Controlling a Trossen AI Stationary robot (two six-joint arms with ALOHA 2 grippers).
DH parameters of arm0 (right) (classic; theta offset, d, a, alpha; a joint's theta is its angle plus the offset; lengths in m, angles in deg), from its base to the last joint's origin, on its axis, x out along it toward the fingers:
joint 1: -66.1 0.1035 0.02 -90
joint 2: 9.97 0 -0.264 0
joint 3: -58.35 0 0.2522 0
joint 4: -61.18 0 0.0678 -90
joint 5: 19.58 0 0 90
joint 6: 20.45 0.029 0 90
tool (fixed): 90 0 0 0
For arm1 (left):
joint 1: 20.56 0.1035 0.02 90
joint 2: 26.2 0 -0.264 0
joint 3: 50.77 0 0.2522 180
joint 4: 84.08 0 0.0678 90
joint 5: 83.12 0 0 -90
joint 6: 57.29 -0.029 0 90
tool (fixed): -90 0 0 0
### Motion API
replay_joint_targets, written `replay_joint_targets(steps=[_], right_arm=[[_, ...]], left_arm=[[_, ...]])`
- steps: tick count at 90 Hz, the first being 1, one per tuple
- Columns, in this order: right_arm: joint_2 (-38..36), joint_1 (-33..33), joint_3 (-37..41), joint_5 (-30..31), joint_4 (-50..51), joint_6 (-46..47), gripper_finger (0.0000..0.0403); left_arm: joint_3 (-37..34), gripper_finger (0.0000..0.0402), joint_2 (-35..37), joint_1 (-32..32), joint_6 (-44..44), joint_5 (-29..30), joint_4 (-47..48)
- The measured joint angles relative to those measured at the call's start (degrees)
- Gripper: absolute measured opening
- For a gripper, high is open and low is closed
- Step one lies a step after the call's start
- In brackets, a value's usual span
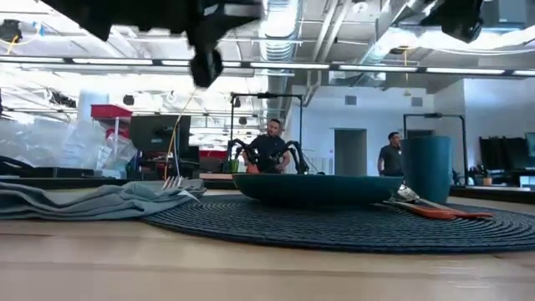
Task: Set table place
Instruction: Return to Home Position
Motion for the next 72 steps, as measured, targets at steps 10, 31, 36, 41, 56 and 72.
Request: replay_joint_targets(steps=[10, 31, 36, 41, 56, 72], right_arm=[[-0.7, -0.3, -0.3, -2.1, -3.7, 2.1, 0.0144], [-4.1, -5.4, -0.8, -8.9, -7.8, 4.2, 0.0143], [-5.0, -4.8, -0.6, -10.8, -8.7, 6.7, 0.0143], [-6.0, -3.1, 0.8, -11.4, -9.5, 7.0, 0.0143], [-9.5, 1.6, 14.6, -8.1, -10.1, 11.3, 0.0143], [-10.4, 5.7, 29.1, -7.2, -14.3, 18.7, 0.0143]], left_arm=[[0.0, 0.0022, 0.0, 0.7, 0.1, -1.1, 9.9], [-1.2, 0.0022, 0.1, 3.8, 0.1, -1.6, 25.7], [-3.2, 0.0022, 0.2, 4.7, 0.1, -0.3, 23.3], [-6.4, 0.0022, 0.1, 4.9, 0.1, 1.7, 17.8], [-9.4, 0.0022, 1.7, 3.5, 0.1, 2.4, 10.0], [-10.8, 0.0022, 6.0, 2.8, 0.1, 2.4, 5.5]])
